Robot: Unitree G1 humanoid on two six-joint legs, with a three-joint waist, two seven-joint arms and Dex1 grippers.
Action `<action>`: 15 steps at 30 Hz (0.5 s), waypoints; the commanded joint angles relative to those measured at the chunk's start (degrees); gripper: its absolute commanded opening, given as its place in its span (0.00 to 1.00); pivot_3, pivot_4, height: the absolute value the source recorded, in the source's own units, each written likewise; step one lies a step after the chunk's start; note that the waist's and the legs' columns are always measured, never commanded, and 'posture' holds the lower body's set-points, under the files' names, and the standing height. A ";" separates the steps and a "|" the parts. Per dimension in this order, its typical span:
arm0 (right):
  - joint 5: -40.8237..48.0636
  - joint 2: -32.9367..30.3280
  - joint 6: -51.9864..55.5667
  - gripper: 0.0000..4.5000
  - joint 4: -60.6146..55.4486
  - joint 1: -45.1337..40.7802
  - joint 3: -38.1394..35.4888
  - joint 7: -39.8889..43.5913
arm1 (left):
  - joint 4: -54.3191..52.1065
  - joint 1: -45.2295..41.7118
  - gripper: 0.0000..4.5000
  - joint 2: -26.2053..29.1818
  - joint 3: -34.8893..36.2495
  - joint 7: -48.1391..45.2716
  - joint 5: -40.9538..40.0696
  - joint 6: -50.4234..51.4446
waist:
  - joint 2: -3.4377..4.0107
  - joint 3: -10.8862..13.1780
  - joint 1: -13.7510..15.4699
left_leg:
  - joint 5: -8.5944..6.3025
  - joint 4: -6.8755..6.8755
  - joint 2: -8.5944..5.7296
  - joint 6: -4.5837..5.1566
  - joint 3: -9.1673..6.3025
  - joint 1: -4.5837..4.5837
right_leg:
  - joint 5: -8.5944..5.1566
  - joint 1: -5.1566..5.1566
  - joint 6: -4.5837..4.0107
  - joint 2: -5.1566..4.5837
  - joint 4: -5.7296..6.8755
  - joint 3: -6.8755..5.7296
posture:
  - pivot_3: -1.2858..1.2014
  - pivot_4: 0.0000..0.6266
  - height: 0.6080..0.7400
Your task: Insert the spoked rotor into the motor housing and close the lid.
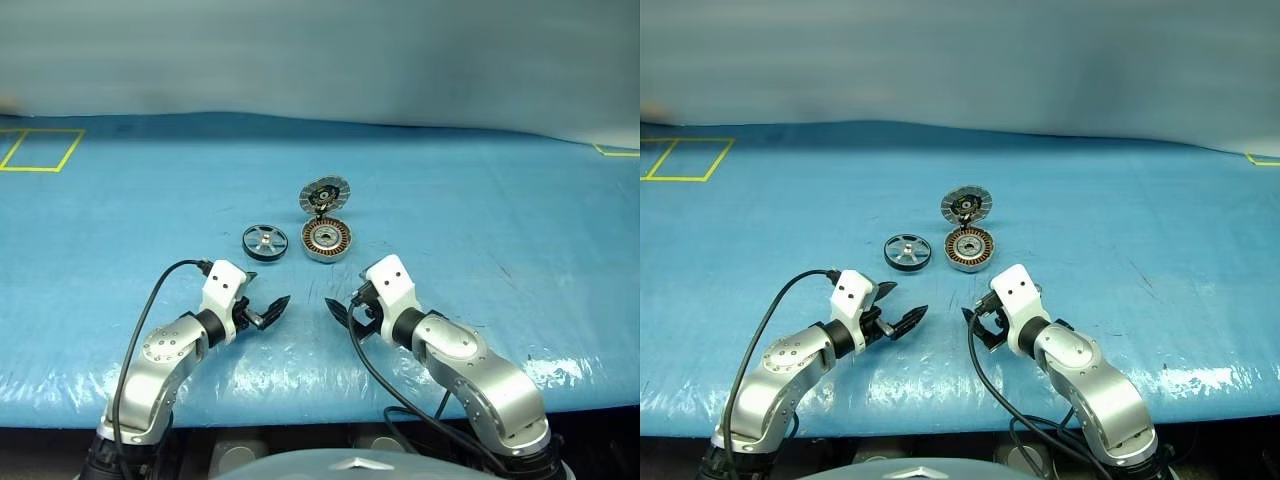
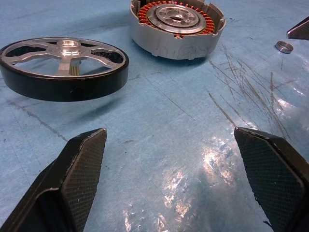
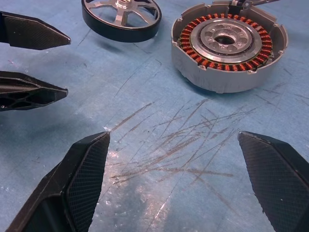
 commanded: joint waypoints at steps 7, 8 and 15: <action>0.06 -0.97 -0.23 0.99 -2.16 -0.61 -0.57 -0.28 | -2.12 -1.09 1.00 0.39 -0.57 -0.61 -0.31 -0.46 | 0.00 0.00 0.00 | 0.00 0.00 0.00 0.00 0.00 0.00 | 0.00 0.00 0.00 0.00 0.00 0.00 | 0.52 0.24 1.00; 0.15 -1.15 -0.05 0.99 -2.14 -0.70 -0.52 -0.20 | -2.11 -1.14 1.00 0.42 -0.64 -0.67 -0.32 -0.47 | 0.00 0.00 0.00 | 0.00 0.00 0.00 0.00 0.00 0.00 | 0.00 0.00 0.00 0.00 0.00 0.00 | 0.52 0.24 1.00; 5.01 -3.62 9.94 0.99 -1.93 -6.20 -2.80 3.51 | -1.47 -1.59 1.00 0.73 -0.97 -0.62 0.21 -0.70 | 0.01 0.02 -0.08 | 0.00 0.01 0.00 0.00 0.00 0.00 | 0.00 0.00 0.00 0.00 0.00 0.00 | 0.52 0.24 1.00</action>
